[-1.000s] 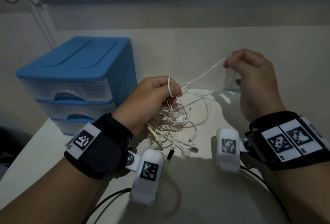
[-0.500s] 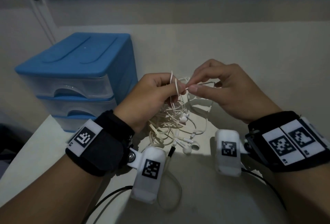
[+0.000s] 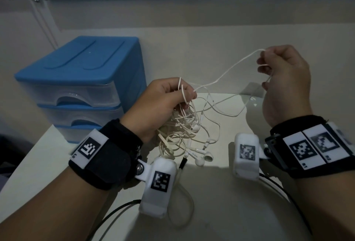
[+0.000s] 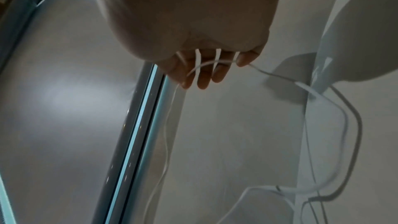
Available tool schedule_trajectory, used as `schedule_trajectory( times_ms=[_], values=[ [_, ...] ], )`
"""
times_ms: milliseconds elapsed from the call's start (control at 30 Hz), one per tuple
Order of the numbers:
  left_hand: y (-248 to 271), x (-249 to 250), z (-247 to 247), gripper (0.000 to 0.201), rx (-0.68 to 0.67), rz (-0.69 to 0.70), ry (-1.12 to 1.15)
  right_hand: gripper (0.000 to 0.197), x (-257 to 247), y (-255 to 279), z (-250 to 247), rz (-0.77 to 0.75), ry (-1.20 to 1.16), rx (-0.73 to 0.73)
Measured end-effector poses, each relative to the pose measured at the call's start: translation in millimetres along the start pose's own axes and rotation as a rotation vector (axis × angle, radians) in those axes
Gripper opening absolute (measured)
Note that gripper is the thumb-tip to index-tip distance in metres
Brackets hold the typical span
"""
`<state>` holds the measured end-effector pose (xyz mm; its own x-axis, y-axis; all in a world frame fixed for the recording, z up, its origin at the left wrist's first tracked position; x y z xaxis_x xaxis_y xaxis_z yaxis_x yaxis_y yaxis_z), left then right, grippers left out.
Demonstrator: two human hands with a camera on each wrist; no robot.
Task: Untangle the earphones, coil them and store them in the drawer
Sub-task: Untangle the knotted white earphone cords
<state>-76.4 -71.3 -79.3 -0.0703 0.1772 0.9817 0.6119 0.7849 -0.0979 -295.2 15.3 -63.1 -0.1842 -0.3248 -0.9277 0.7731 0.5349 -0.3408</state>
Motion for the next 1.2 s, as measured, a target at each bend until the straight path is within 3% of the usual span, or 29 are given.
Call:
schedule_trajectory(
  times_ms=[67,167,267,367,467,700,900,1033,1200],
  values=[
    [0.1,0.3,-1.0,0.012,0.015,0.005,-0.008,0.021,-7.7,6.4,5.2,-0.039,0.022,-0.096],
    [-0.1,-0.1,-2.8,0.012,0.051,0.006,-0.004,0.034,-18.7,16.7,18.3,-0.149,0.034,-0.367],
    [-0.5,-0.4,-2.9,0.013,0.064,0.008,-0.010,0.025,-11.1,30.1,35.4,-0.207,0.240,-0.701],
    [0.2,1.4,-0.1,0.013,0.022,0.025,-0.042,0.016,3.1,37.6,43.0,-0.172,0.390,-0.844],
    [0.3,2.5,0.5,0.014,0.005,0.041,-0.051,0.023,-0.4,34.3,42.3,-0.170,0.255,-0.769],
    [-0.5,-1.2,-1.7,0.013,-0.003,-0.008,0.031,0.021,-6.3,12.6,20.0,0.018,-0.124,-0.390],
    [-0.9,-1.5,-0.1,0.013,-0.005,0.008,0.027,0.027,0.0,0.5,5.7,0.134,-0.430,-0.224],
    [-0.8,-1.2,-1.1,0.013,-0.001,0.014,0.038,0.030,-1.4,-1.3,5.4,0.256,-0.689,-0.211],
    [-0.3,-1.6,1.1,0.011,-0.003,0.025,0.073,0.018,-3.6,14.3,20.3,0.206,-0.331,-0.417]
  ],
)
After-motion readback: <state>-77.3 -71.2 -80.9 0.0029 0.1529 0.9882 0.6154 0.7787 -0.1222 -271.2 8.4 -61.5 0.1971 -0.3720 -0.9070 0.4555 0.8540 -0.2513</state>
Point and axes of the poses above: each hand's wrist, its own y-axis away from the middle knuckle, its own z-axis out of the palm, x = y × z, the point moved 4 cm from there along -y, towards the middle knuckle
